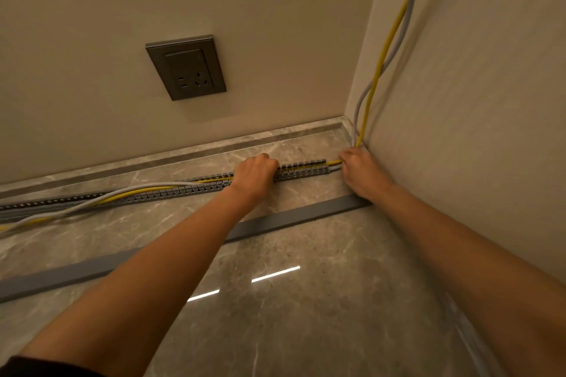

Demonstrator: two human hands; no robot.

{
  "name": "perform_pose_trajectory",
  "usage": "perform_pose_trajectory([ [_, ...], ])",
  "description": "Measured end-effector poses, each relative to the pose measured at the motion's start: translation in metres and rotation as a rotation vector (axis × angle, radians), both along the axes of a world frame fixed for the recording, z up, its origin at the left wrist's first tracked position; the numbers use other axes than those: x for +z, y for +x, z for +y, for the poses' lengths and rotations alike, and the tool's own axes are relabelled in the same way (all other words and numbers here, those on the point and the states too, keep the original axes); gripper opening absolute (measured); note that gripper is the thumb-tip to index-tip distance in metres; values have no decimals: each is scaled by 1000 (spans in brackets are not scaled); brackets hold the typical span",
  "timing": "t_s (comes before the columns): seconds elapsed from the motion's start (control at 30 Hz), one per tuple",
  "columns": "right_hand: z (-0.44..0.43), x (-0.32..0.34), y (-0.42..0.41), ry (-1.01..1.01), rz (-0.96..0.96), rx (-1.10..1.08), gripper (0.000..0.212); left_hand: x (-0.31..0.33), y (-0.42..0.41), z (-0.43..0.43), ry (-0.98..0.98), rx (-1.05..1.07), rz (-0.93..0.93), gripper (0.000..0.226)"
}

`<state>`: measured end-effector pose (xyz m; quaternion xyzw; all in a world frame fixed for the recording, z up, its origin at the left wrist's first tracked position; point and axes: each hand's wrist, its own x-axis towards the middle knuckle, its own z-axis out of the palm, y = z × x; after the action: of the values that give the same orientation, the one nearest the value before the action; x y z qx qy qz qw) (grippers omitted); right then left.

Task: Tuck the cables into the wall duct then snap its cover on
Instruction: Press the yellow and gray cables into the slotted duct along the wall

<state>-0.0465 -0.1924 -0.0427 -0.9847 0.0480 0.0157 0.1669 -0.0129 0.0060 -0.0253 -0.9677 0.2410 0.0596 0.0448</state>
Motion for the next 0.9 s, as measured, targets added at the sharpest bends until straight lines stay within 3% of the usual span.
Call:
perform_pose_trajectory([
  [0.27, 14, 11, 3, -9, 97, -58, 32, -9, -6, 6, -88, 51, 26, 24],
  [0.43, 34, 20, 2, 23, -10, -54, 36, -8, -10, 26, -333, 17, -8, 27],
  [0.57, 67, 26, 5, 73, -35, 23, 37, 4, -14, 36, -359, -36, -85, 25],
  [0.9, 169, 22, 13, 168, -26, 147, 35, 17, -9, 142, -261, 334, -48, 36],
])
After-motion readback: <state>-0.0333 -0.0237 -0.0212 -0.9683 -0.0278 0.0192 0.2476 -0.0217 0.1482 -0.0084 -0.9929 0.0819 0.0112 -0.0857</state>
